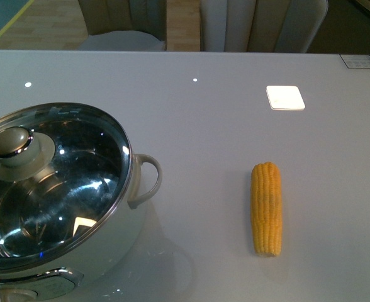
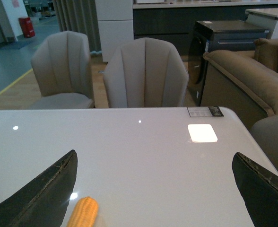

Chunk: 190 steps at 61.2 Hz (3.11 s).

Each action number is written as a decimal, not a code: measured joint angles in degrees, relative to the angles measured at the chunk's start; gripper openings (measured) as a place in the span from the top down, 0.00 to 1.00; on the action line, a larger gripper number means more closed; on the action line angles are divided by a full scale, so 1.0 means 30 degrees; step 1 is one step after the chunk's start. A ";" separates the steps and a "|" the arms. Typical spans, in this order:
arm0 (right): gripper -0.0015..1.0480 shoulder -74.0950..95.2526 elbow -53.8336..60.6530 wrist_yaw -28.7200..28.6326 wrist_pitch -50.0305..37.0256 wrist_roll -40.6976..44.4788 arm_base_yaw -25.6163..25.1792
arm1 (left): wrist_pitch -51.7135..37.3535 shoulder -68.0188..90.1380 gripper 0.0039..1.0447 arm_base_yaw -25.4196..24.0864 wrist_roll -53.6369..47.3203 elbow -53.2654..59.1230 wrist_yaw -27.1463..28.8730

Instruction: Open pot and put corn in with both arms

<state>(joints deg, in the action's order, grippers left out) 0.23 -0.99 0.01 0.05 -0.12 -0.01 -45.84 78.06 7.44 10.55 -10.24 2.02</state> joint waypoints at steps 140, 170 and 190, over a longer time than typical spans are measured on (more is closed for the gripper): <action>0.08 0.0000 0.0000 0.0000 0.0000 0.0000 0.0000 | -0.1078 0.3956 0.59 -0.3796 -0.4743 -0.6084 -0.1851; 0.08 0.0000 0.0000 0.0000 0.0000 0.0000 0.0000 | -0.5027 0.8910 0.59 -1.5110 -0.6047 -0.6156 -0.4714; 0.08 0.0000 0.0000 0.0000 0.0000 0.0000 0.0000 | -0.8670 1.5650 0.59 -1.6881 -0.6244 -0.7031 -0.4648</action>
<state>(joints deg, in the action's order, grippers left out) 0.23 -0.99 0.01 0.05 -0.12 -0.01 -71.85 125.01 -43.20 -8.19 -31.33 -11.92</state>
